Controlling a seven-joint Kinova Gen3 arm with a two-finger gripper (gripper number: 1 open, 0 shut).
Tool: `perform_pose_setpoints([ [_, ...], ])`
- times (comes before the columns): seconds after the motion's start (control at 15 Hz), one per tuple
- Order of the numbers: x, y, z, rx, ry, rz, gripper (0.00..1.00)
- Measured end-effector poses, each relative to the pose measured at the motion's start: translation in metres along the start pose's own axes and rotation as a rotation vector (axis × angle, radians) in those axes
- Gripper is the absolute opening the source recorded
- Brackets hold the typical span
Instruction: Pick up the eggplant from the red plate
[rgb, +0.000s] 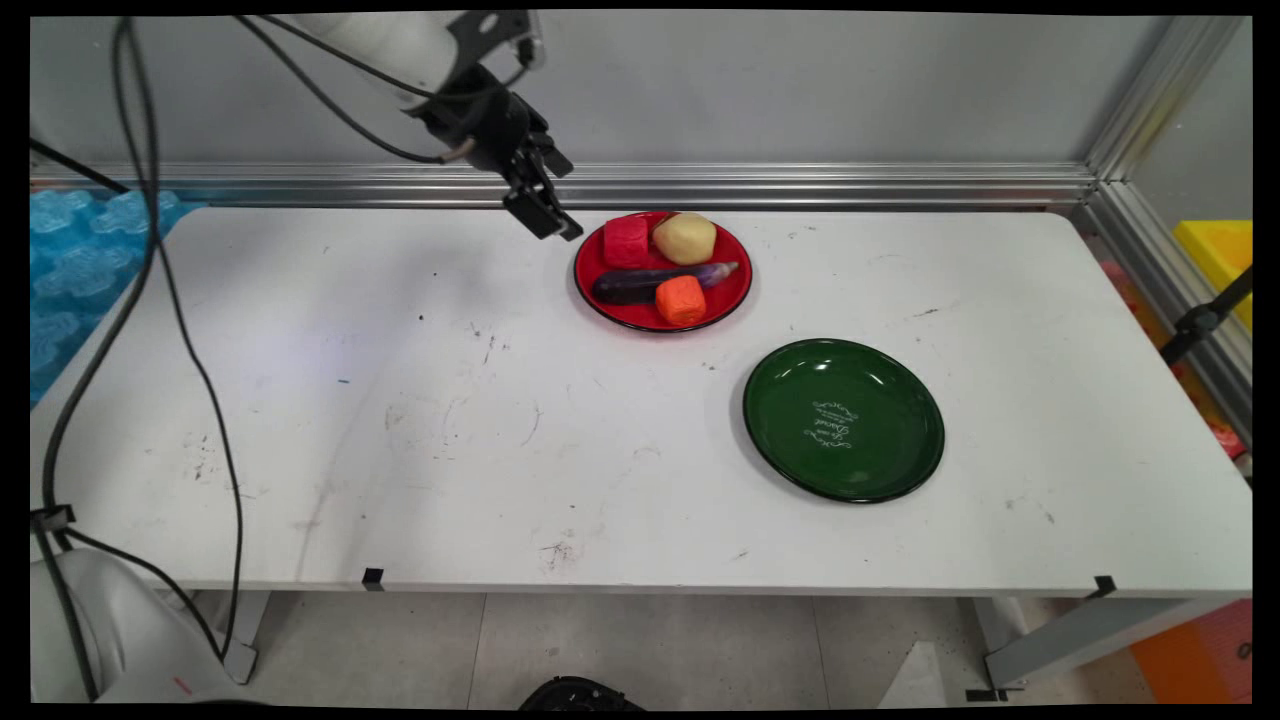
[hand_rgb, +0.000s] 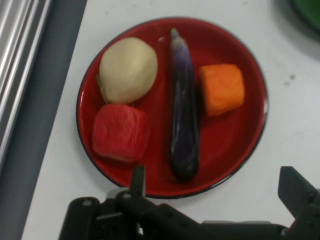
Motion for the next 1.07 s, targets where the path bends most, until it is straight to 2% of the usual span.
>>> perform_pose_setpoints([
  [0.4,0.017,-0.007,0.060,-0.005,-0.089,0.005,1.00],
  [0.73,0.030,-0.011,0.107,-0.019,-0.144,0.003,1.00],
  [1.07,0.036,-0.013,0.136,-0.028,-0.181,-0.005,1.00],
])
